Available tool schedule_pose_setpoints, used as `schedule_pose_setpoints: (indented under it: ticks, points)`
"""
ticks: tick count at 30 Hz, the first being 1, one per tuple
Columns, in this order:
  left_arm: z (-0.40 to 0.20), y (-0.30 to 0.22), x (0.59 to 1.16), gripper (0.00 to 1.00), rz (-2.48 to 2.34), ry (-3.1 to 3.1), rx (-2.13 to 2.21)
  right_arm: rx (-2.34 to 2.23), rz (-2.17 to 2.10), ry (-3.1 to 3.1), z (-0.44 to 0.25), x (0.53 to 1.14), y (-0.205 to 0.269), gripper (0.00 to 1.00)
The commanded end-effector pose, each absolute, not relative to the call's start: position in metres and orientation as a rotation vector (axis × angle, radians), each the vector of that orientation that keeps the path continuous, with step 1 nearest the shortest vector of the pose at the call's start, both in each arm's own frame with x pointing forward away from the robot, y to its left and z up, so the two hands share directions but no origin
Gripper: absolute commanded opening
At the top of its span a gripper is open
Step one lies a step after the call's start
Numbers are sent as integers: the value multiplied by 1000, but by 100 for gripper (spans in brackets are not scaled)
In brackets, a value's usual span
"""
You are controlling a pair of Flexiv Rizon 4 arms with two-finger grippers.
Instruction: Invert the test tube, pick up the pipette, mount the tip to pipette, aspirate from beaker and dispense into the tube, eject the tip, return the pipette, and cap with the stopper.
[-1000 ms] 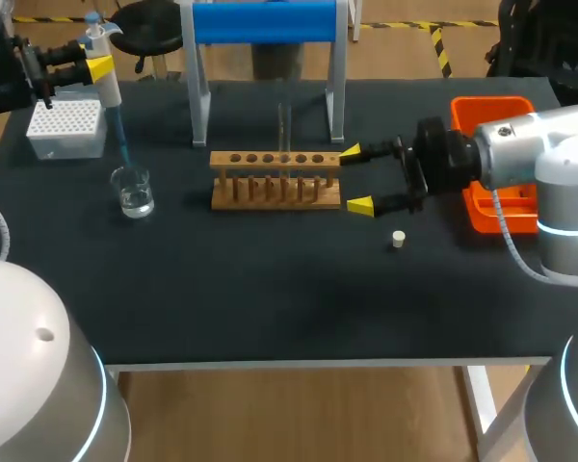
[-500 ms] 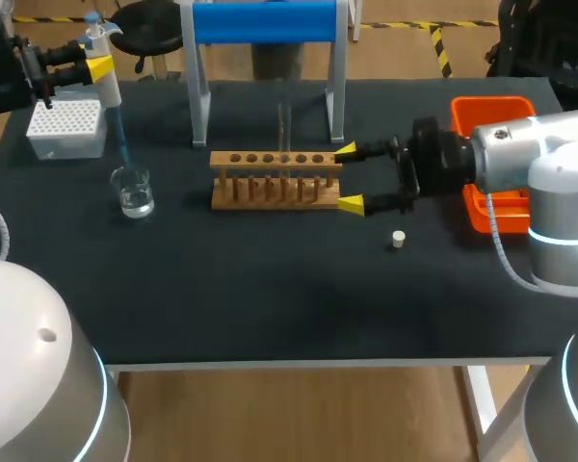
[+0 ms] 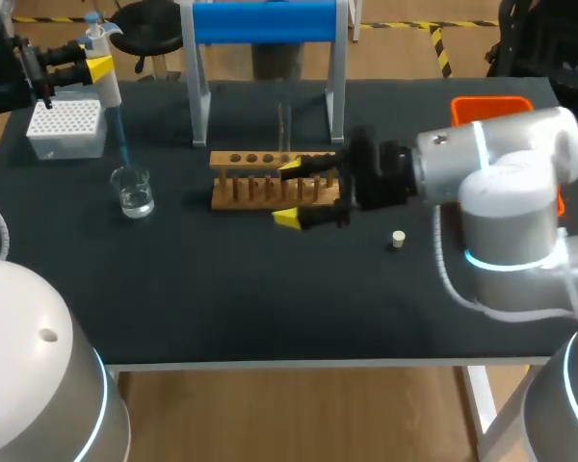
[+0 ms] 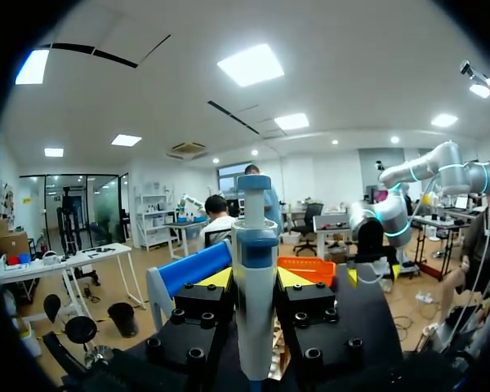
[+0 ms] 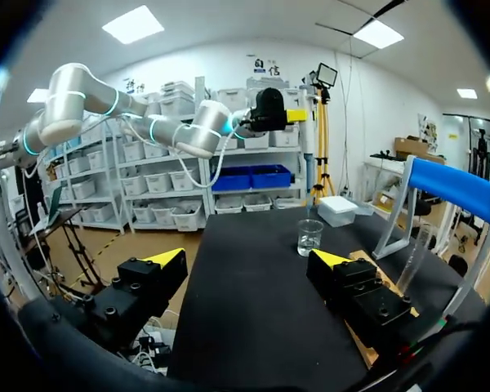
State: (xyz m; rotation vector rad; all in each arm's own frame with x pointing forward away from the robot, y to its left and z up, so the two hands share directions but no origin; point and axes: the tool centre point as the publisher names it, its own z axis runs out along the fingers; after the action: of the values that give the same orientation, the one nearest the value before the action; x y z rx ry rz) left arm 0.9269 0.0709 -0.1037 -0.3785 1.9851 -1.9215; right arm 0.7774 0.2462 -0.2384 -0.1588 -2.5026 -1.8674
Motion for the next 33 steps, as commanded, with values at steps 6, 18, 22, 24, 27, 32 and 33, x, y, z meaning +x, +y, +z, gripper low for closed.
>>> schedule_pose_setpoints:
  ticks: [6,18,22,24,27,32,33]
  points:
    - [-104,71,926,0,-1921,1982,-379,-274,-1844,-2619,-264,785,350,100]
    - [-104,71,926,0,-1921,1982,-379,-391,-1755,-2722,-308,805,393,100]
    - [-104,71,926,0,-1921,1982,-379,-431,-1750,-2744,-314,810,401,100]
    - [-104,71,926,0,-1921,1982,-379,-451,-1742,-2767,-315,814,405,100]
    - [-104,71,926,0,-1921,1982,-379,-478,-1750,-2793,-314,819,412,100]
    - [-104,71,926,0,-1921,1982,-379,-487,-1759,-2829,-316,827,423,100]
    - [-104,71,926,0,-1921,1982,-379,-501,-1754,-2840,-317,828,424,100]
